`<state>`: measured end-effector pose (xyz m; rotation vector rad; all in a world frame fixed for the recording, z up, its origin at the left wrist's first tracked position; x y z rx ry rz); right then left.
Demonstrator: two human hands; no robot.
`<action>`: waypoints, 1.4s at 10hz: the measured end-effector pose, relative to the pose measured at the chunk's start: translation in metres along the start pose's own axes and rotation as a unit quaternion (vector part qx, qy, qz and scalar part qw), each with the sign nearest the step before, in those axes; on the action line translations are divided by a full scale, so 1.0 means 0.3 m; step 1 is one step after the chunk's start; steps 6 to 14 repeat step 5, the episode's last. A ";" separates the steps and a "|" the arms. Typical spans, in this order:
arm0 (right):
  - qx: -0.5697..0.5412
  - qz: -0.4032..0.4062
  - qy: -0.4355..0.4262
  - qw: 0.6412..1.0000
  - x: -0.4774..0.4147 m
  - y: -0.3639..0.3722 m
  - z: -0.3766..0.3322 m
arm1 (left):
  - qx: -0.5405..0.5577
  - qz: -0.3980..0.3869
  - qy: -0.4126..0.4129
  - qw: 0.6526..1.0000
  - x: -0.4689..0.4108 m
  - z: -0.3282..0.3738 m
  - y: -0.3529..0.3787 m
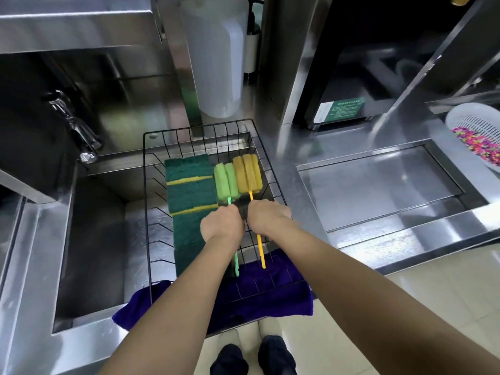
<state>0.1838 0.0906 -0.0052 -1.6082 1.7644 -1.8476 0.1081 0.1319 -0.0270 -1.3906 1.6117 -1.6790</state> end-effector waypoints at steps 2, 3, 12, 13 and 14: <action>0.043 0.009 -0.018 0.999 0.004 0.017 0.011 | -0.017 -0.008 0.010 1.000 0.008 0.016 -0.002; -0.016 0.002 -0.022 1.000 0.012 0.009 0.023 | 0.018 0.017 0.021 0.999 0.035 0.009 -0.031; -0.105 0.000 -0.110 0.988 0.077 -0.157 -0.023 | 0.079 0.171 0.007 0.982 0.073 -0.120 -0.208; -0.105 0.000 -0.110 0.988 0.077 -0.157 -0.023 | 0.079 0.171 0.007 0.982 0.073 -0.120 -0.208; -0.105 0.000 -0.110 0.988 0.077 -0.157 -0.023 | 0.079 0.171 0.007 0.982 0.073 -0.120 -0.208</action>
Point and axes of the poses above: each hand's wrist, its own x-axis away from the middle knuckle, its own y-axis out of the palm, z = x × y, the point moved 6 cm from there along -x, towards the middle knuckle, and after that the axes turned 11 degrees about -x, right-handed, at the moved point
